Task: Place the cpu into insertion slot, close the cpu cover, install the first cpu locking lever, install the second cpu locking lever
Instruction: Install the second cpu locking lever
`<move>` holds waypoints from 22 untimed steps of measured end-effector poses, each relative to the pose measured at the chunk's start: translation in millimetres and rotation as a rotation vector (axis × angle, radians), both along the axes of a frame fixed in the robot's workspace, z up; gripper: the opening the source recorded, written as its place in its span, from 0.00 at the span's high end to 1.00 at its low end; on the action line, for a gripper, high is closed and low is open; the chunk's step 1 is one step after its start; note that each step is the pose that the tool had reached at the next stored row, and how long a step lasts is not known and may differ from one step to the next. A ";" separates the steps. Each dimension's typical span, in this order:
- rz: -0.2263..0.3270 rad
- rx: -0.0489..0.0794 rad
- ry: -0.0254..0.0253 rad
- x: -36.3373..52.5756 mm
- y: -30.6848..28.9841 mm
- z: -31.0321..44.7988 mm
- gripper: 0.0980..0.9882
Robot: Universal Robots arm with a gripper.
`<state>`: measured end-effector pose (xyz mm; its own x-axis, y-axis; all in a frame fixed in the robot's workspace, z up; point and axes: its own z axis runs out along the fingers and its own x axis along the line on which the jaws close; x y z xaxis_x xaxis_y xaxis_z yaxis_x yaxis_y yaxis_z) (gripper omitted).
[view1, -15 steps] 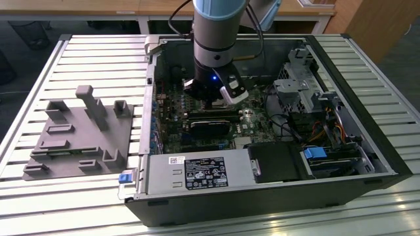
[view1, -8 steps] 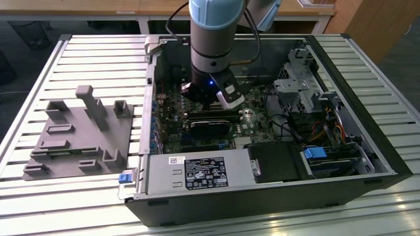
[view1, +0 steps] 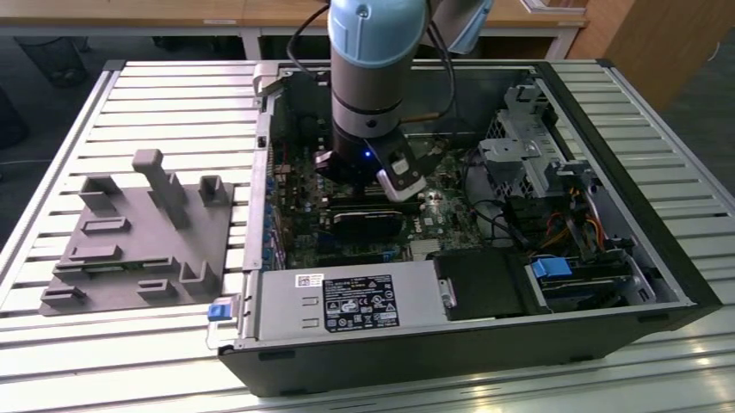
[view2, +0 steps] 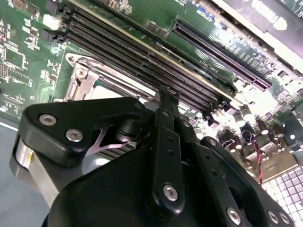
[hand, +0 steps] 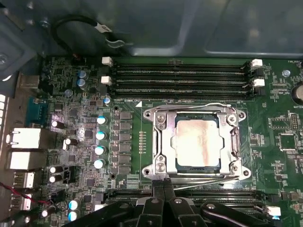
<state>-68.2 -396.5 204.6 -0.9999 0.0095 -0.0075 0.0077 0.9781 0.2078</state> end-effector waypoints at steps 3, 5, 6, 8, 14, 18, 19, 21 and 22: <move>0.000 0.010 0.0000 -1.4 -1.5 -2.0 0.99; 0.000 0.018 -0.0003 -2.9 -2.8 -3.6 0.99; 0.000 0.022 -0.0004 -3.5 -3.1 -4.4 0.99; 0.000 0.029 -0.0006 -4.1 -3.3 -6.2 0.99; 0.000 0.057 -0.0009 -6.3 -3.3 -10.6 0.99; 0.000 0.073 -0.0011 -7.5 -3.2 -13.5 0.99; 0.000 0.076 -0.0012 -7.9 -3.1 -14.0 0.99; 0.000 0.077 -0.0011 -9.2 -3.2 -14.8 0.99; 0.000 0.077 -0.0011 -9.7 -3.2 -15.0 0.99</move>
<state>-77.9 -399.6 189.5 -0.9999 0.0100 -0.0079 0.0074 0.9594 0.2821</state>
